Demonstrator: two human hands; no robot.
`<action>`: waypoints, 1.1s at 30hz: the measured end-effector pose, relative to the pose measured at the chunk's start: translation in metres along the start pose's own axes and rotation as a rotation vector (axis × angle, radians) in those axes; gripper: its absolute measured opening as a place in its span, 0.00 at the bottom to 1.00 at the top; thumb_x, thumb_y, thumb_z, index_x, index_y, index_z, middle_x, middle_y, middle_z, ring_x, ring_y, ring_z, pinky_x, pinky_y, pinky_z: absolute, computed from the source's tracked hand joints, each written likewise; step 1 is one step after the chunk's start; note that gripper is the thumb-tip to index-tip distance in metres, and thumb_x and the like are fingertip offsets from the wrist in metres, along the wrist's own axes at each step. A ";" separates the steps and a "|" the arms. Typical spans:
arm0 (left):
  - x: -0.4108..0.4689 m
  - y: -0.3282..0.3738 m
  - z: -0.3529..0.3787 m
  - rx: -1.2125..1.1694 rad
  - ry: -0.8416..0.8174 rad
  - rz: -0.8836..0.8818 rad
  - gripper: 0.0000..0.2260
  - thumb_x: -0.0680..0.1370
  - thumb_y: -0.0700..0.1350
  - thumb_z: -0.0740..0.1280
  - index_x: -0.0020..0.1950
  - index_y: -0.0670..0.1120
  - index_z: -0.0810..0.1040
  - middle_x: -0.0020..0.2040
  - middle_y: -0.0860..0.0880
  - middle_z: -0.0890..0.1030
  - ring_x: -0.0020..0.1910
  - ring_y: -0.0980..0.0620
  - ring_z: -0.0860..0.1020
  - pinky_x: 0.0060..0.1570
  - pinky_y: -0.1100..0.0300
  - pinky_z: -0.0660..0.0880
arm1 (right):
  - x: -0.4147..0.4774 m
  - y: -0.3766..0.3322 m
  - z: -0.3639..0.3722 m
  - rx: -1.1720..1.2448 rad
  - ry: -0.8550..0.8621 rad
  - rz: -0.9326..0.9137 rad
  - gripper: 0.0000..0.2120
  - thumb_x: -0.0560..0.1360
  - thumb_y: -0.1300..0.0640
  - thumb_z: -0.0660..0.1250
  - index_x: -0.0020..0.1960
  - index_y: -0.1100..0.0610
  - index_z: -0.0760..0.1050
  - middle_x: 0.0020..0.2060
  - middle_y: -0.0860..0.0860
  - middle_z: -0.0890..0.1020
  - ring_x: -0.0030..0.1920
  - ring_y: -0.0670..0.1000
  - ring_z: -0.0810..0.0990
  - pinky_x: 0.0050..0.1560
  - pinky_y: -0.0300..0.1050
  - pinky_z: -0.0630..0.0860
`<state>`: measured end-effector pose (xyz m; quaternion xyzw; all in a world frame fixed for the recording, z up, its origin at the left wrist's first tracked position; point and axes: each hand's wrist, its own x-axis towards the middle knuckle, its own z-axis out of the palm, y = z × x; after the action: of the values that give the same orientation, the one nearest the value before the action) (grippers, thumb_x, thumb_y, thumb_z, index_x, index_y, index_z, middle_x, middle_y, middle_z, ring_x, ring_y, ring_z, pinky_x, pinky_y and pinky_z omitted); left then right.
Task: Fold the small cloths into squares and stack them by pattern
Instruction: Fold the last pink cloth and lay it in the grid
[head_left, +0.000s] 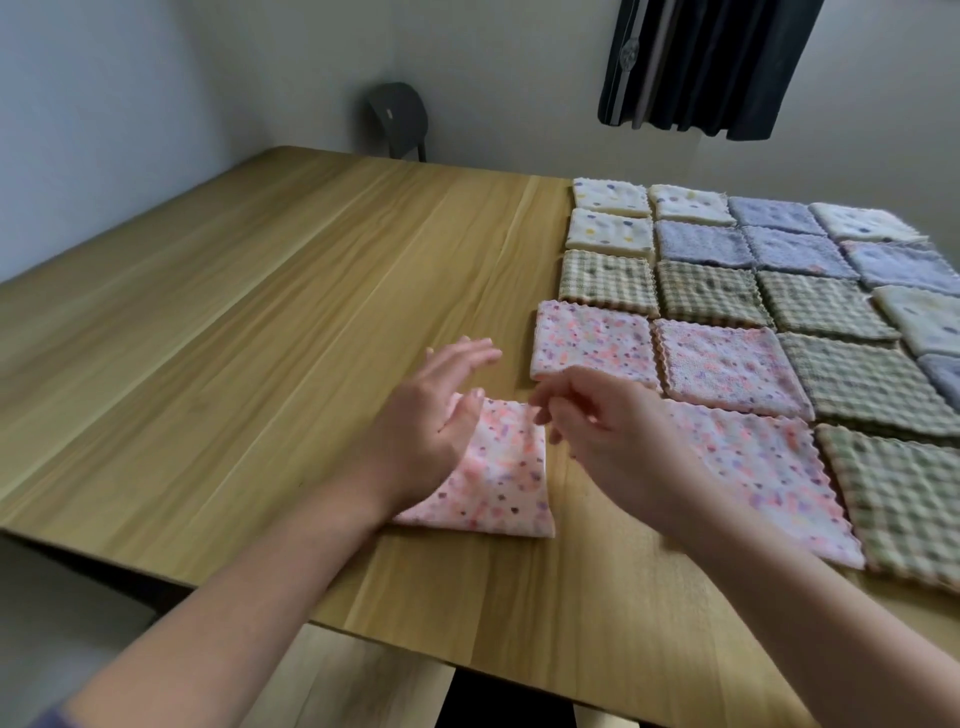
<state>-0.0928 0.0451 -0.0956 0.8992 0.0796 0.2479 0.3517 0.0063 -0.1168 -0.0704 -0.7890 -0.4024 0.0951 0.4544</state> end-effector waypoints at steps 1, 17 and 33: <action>-0.001 0.001 -0.006 0.013 0.104 0.004 0.16 0.77 0.42 0.58 0.63 0.46 0.77 0.65 0.52 0.76 0.66 0.61 0.70 0.67 0.69 0.61 | 0.003 -0.005 0.008 -0.115 0.009 -0.072 0.11 0.77 0.64 0.61 0.51 0.53 0.81 0.45 0.48 0.84 0.46 0.46 0.80 0.48 0.40 0.75; -0.061 0.010 -0.075 -0.525 -0.282 -0.884 0.09 0.82 0.37 0.56 0.58 0.39 0.73 0.31 0.44 0.77 0.18 0.54 0.70 0.15 0.67 0.63 | 0.002 -0.001 0.064 -0.731 -0.369 -0.194 0.42 0.69 0.36 0.27 0.79 0.53 0.42 0.79 0.51 0.43 0.77 0.53 0.37 0.75 0.51 0.36; -0.031 0.005 -0.076 -0.560 -0.726 -0.812 0.16 0.71 0.48 0.65 0.55 0.41 0.71 0.32 0.43 0.80 0.17 0.56 0.66 0.16 0.68 0.60 | 0.004 0.002 0.059 -0.463 -0.298 -0.183 0.25 0.80 0.52 0.48 0.77 0.52 0.59 0.78 0.49 0.54 0.78 0.49 0.47 0.73 0.41 0.39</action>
<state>-0.1580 0.0767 -0.0561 0.6973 0.2228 -0.2168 0.6458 -0.0203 -0.0764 -0.1049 -0.8095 -0.5452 0.0742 0.2049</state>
